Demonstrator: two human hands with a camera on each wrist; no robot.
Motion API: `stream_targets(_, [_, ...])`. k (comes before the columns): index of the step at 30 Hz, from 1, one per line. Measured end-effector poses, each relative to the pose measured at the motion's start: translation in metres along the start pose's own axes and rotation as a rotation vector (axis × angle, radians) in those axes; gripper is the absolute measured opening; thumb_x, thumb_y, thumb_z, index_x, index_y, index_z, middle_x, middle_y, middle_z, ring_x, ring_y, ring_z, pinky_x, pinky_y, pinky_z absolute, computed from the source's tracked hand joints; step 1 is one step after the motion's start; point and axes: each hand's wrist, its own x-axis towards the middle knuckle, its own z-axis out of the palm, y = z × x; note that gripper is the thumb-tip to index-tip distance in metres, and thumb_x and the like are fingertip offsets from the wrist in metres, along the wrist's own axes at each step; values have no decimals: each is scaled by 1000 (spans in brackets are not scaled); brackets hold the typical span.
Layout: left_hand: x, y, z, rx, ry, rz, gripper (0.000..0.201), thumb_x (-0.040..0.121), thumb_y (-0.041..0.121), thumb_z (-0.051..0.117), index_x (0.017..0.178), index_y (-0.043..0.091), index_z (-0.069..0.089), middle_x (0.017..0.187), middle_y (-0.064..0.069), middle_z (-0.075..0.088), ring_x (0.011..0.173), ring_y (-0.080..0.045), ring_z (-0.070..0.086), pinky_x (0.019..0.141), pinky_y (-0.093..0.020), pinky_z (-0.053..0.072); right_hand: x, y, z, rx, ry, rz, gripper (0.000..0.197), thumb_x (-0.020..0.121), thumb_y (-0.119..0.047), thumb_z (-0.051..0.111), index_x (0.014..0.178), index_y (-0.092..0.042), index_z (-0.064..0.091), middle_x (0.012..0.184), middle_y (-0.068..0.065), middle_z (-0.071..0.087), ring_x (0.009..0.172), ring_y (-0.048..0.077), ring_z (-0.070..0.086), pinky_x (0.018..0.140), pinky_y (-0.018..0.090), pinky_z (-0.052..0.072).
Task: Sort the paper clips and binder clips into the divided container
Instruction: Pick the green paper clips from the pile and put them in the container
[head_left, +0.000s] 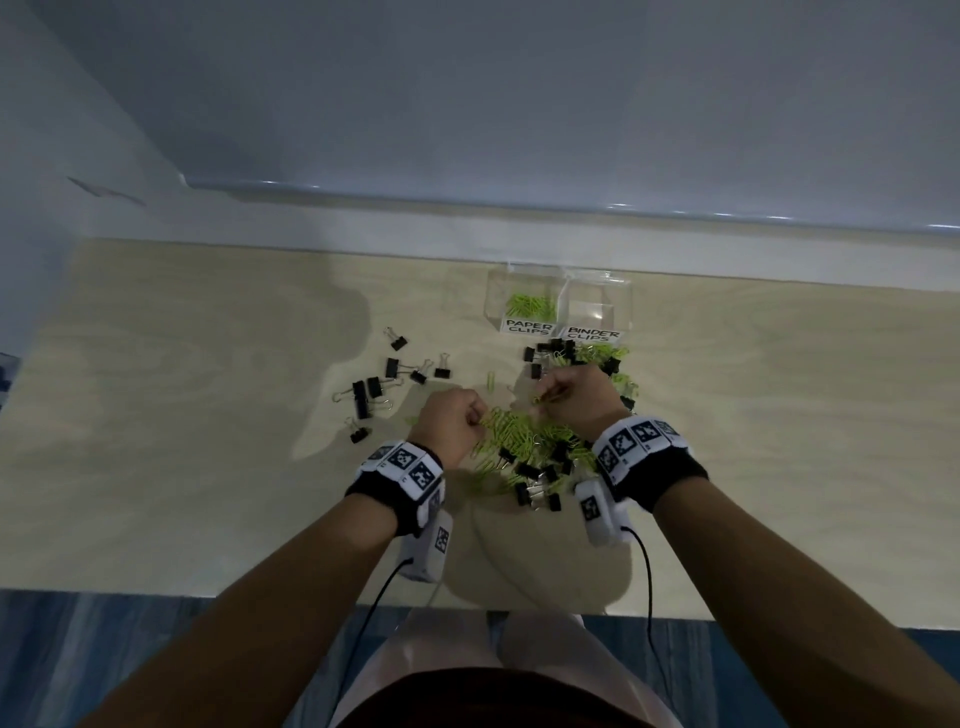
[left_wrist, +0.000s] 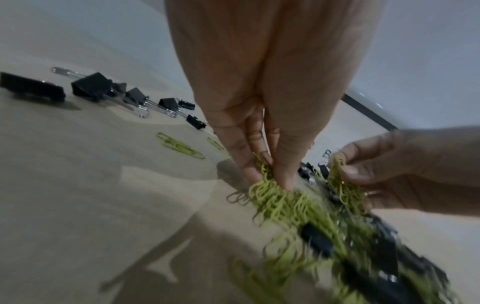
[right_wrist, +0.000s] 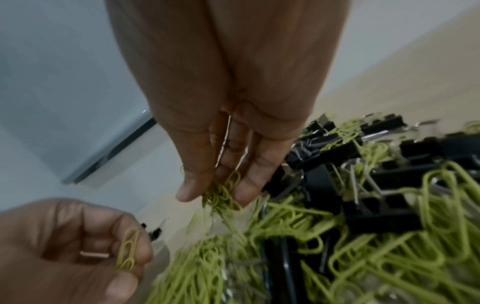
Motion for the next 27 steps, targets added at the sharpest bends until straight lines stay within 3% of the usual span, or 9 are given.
stream_targets(3, [9,14,-16,-68,11,41,14,78,8,72,91,6,68,92,-9,68,82,-17,62,75,-22,49,-3,-7,-13,234,31,17,19,66,2,79,69,-14,69,73,8,70,66,21,66,69,38,58])
stream_targets(6, [26,37,-33,-122,65,86,17,76,14,75,91,8,67,89,-4,69,80,-15,63,76,-22,50,-1,-25,-32,358,87,-44,17,67,1,79,79,-3,69,82,16,70,71,25,66,69,39,59])
stream_targets(9, [52,67,-46,-128,129,141,19,76,13,75,91,6,67,88,-3,68,78,-14,61,73,-20,48,10,-49,-48,413,155,-97,14,69,-2,78,76,-9,67,86,11,71,79,26,69,70,38,59])
stream_targets(12, [81,92,-51,-90,208,182,13,75,7,74,86,6,68,86,-6,70,75,-15,61,73,-25,51,28,-68,-58,454,240,-115,14,72,-1,76,76,-12,68,86,6,71,81,26,70,72,37,59])
stream_targets(14, [97,101,-49,-62,243,183,10,75,4,71,84,7,69,86,-8,71,74,-17,62,74,-29,54,46,-75,-59,422,321,-122,15,71,-3,77,75,-15,69,83,4,71,79,25,70,71,37,59])
stream_targets(17, [109,105,-43,7,224,183,15,77,7,69,91,3,70,93,-15,71,87,-28,66,79,-36,54,65,-75,-49,347,392,-87,20,67,-4,79,69,-21,69,77,-1,71,75,19,69,72,38,59])
stream_targets(20, [104,94,-43,-4,153,186,35,80,8,70,114,4,64,113,-14,67,102,-25,63,90,-33,51,68,-62,-40,223,326,-28,21,70,-4,77,83,-19,71,86,-3,72,80,11,68,81,33,57])
stream_targets(23, [79,73,-51,-67,115,227,45,81,3,67,125,8,56,123,-9,62,109,-20,60,96,-34,49,52,-52,-37,7,260,-134,30,75,-2,72,100,-17,70,102,0,71,93,12,66,89,31,54])
stream_targets(27, [26,27,-51,104,57,225,38,82,11,67,119,15,59,116,-4,59,104,-17,57,93,-34,49,12,-39,-21,-195,137,-270,22,86,-1,58,100,-14,68,100,0,67,84,10,64,75,17,53])
